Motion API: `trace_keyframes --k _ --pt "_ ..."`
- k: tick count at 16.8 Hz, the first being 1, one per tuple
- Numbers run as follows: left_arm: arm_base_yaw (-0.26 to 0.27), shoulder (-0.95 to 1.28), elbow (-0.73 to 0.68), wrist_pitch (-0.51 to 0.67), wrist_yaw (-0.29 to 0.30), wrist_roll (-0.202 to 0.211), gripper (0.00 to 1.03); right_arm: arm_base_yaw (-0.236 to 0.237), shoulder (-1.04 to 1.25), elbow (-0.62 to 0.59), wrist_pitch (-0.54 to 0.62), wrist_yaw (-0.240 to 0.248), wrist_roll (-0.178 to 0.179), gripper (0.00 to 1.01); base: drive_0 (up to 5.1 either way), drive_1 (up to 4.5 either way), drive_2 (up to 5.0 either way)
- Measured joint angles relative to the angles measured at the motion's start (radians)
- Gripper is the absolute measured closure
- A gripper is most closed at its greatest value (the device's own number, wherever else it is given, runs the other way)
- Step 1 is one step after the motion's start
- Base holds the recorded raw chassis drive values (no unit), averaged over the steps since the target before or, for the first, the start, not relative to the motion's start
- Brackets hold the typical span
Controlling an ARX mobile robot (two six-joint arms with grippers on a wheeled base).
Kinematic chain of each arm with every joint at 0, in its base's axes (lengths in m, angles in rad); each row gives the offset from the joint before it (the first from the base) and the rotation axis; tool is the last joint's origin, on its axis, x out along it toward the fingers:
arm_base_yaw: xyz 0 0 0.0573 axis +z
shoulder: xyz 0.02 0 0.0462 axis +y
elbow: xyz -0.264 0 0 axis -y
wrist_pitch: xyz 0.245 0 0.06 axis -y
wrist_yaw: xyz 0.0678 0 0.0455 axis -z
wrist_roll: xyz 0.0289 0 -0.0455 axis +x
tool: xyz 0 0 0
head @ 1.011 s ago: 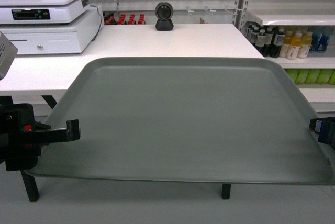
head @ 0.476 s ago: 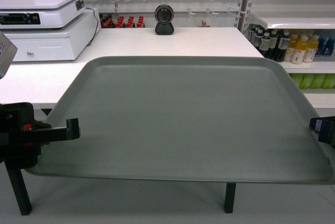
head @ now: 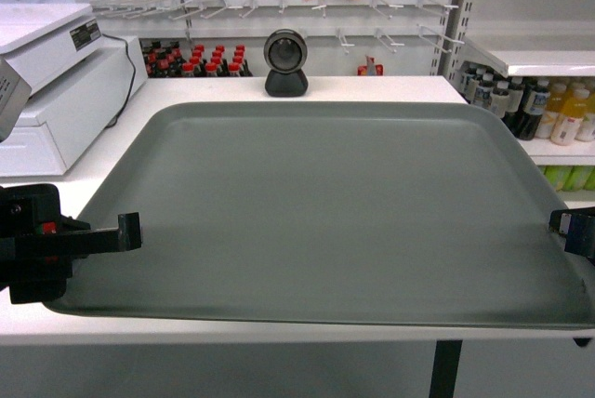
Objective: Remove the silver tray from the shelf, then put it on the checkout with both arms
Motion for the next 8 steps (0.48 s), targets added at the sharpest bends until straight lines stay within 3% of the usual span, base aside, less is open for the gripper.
trace_keyframes --k 7,8 --pt "0.0 0.004 0.0 0.0 0.0 0.0 1.0 0.0 0.003 0.0 0.0 0.0 0.0 0.98 0.0 4.03 -4.1" --pt "0.0 0.005 0.0 0.001 0.0 0.0 1.0 0.0 0.003 0.0 -0.001 0.0 0.0 0.98 0.0 0.0 0.0"
